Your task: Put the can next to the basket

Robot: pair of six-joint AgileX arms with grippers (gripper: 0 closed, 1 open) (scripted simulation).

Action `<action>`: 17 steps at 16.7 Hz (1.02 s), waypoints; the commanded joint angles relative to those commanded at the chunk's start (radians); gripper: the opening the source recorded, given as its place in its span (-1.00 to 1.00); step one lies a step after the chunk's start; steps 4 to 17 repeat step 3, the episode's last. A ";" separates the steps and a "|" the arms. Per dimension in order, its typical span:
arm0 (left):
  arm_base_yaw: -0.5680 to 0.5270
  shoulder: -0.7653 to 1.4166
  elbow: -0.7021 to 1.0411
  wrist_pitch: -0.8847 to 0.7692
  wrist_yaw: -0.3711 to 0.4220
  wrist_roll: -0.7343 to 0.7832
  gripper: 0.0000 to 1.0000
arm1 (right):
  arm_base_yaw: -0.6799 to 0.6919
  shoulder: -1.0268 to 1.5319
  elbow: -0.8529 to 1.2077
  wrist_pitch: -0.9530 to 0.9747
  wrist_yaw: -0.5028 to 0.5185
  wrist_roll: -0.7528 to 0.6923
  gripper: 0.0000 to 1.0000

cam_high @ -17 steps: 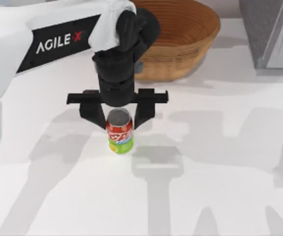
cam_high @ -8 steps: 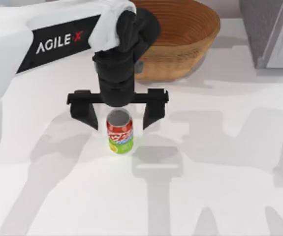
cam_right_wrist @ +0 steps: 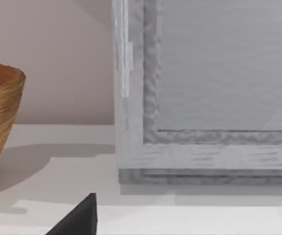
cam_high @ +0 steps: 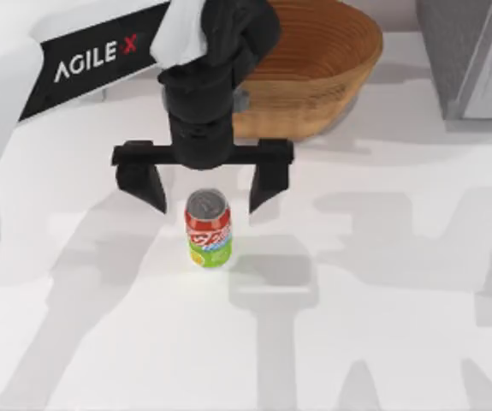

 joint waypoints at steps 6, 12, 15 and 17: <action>-0.001 -0.006 0.043 -0.047 0.001 0.000 1.00 | 0.000 0.000 0.000 0.000 0.000 0.000 1.00; -0.001 -0.006 0.043 -0.047 0.001 0.000 1.00 | 0.000 0.000 0.000 0.000 0.000 0.000 1.00; -0.001 -0.006 0.043 -0.047 0.001 0.000 1.00 | 0.000 0.000 0.000 0.000 0.000 0.000 1.00; -0.001 -0.006 0.043 -0.047 0.001 0.000 1.00 | 0.000 0.000 0.000 0.000 0.000 0.000 1.00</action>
